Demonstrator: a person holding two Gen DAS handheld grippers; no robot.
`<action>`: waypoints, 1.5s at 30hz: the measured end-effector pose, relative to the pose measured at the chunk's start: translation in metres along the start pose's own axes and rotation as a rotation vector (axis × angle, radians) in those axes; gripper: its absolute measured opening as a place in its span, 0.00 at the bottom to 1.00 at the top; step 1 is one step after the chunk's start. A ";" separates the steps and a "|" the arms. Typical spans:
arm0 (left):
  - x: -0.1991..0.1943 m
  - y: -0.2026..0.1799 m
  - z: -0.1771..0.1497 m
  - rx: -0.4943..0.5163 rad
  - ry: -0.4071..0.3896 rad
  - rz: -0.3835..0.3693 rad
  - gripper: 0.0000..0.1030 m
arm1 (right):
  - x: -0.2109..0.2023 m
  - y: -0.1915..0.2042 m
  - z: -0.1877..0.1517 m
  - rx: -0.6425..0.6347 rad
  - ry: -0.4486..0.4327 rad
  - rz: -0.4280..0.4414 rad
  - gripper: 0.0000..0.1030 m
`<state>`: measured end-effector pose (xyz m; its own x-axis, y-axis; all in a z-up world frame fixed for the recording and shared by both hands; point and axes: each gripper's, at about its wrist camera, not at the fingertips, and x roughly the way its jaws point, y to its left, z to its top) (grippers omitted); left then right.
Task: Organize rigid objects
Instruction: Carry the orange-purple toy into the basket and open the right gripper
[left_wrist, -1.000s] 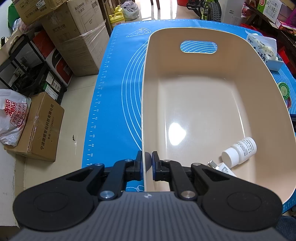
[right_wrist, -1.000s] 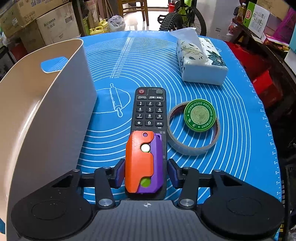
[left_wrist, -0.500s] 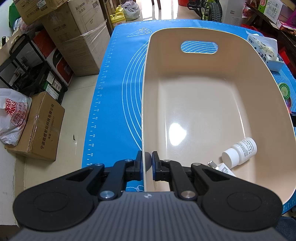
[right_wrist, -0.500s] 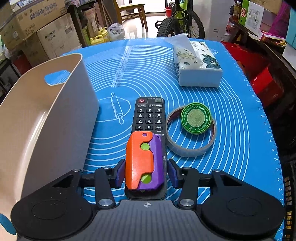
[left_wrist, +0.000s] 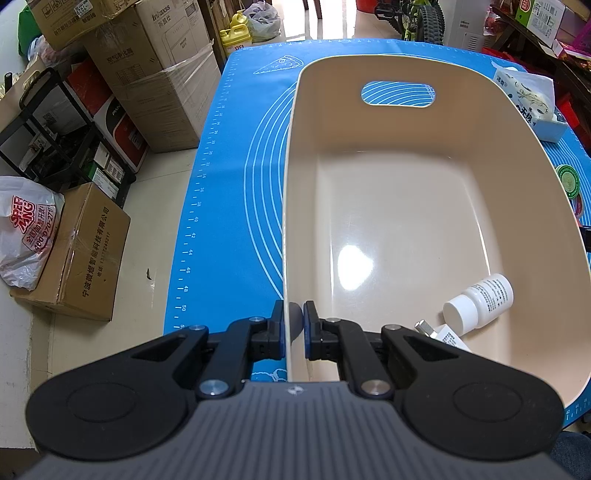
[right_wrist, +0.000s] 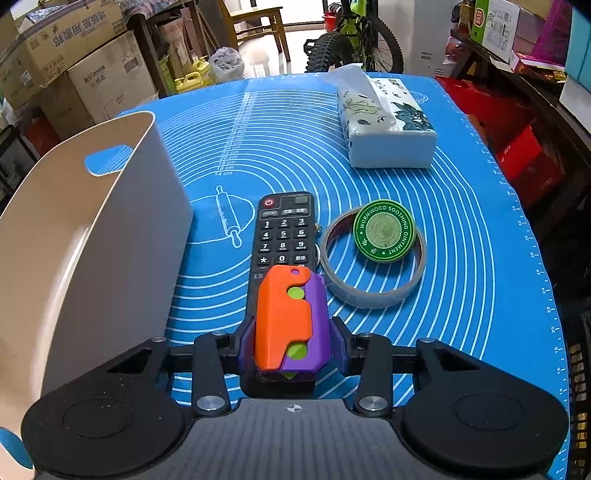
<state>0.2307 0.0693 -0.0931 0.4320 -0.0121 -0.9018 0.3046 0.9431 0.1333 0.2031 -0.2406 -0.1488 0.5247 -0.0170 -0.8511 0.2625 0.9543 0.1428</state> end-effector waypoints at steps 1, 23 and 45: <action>0.000 0.000 0.000 0.000 0.000 0.000 0.10 | 0.000 0.000 0.000 -0.001 -0.001 -0.001 0.46; 0.000 0.000 0.000 0.000 0.000 0.000 0.10 | -0.084 0.043 0.041 -0.026 -0.279 0.117 0.46; -0.001 0.001 -0.001 -0.002 0.000 0.000 0.10 | -0.047 0.161 0.010 -0.396 -0.086 0.186 0.46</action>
<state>0.2303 0.0710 -0.0927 0.4321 -0.0120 -0.9018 0.3029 0.9438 0.1326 0.2290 -0.0895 -0.0805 0.6037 0.1573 -0.7815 -0.1645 0.9838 0.0709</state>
